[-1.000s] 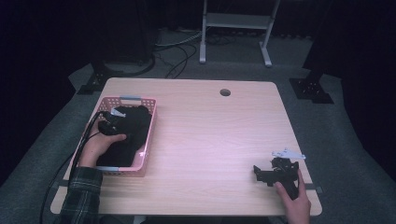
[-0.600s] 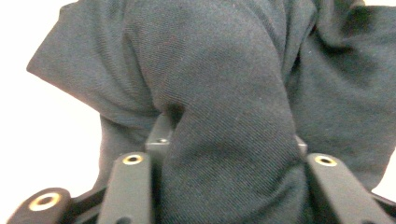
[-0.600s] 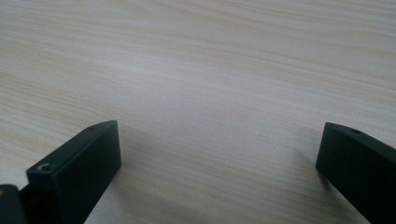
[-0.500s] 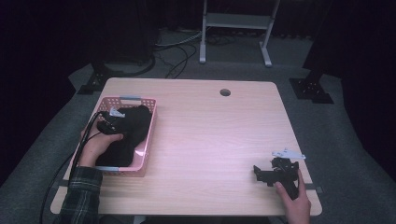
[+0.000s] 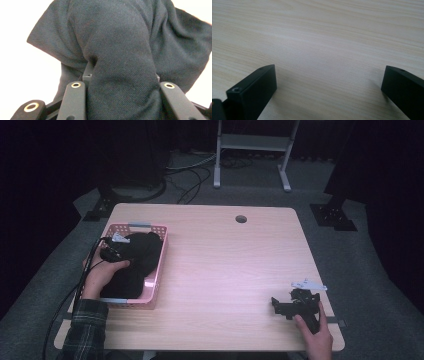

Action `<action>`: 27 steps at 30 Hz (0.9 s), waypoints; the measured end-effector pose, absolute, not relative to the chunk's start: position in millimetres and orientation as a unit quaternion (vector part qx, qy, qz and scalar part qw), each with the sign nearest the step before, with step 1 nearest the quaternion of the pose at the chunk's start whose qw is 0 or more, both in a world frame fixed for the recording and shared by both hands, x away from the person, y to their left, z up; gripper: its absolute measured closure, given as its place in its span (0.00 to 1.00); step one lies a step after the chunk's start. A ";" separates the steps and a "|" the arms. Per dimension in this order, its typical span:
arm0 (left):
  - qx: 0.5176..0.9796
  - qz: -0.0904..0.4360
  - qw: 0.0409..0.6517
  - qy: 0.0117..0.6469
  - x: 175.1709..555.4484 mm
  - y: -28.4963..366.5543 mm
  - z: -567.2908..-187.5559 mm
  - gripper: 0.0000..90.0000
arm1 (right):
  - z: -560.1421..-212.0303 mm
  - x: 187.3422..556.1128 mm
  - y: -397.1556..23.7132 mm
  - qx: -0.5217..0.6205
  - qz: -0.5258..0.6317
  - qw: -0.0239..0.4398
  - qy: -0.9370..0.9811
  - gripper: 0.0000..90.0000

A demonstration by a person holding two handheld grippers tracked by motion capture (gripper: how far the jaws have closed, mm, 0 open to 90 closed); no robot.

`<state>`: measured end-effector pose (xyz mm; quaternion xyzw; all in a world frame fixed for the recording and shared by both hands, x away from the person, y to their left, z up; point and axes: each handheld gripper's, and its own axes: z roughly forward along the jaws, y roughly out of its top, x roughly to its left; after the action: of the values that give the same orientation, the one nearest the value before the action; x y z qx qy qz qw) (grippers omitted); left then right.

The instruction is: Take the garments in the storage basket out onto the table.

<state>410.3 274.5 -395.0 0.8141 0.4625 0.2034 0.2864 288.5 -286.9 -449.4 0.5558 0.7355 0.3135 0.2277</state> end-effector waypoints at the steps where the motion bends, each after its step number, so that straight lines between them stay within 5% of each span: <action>1: 0.811 0.202 0.293 0.465 409.7 275.1 -393.1 0.65 | -449.4 288.5 -286.9 0.556 0.313 0.228 0.736 0.00; 27: 0.760 0.244 0.399 0.451 397.7 282.0 -361.8 0.64 | -449.4 288.5 -286.9 0.556 0.313 0.228 0.736 0.00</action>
<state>397.7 282.0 -361.8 0.7603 0.4507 0.2445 0.3988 288.5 -286.9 -449.4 0.5557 0.7356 0.3135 0.2276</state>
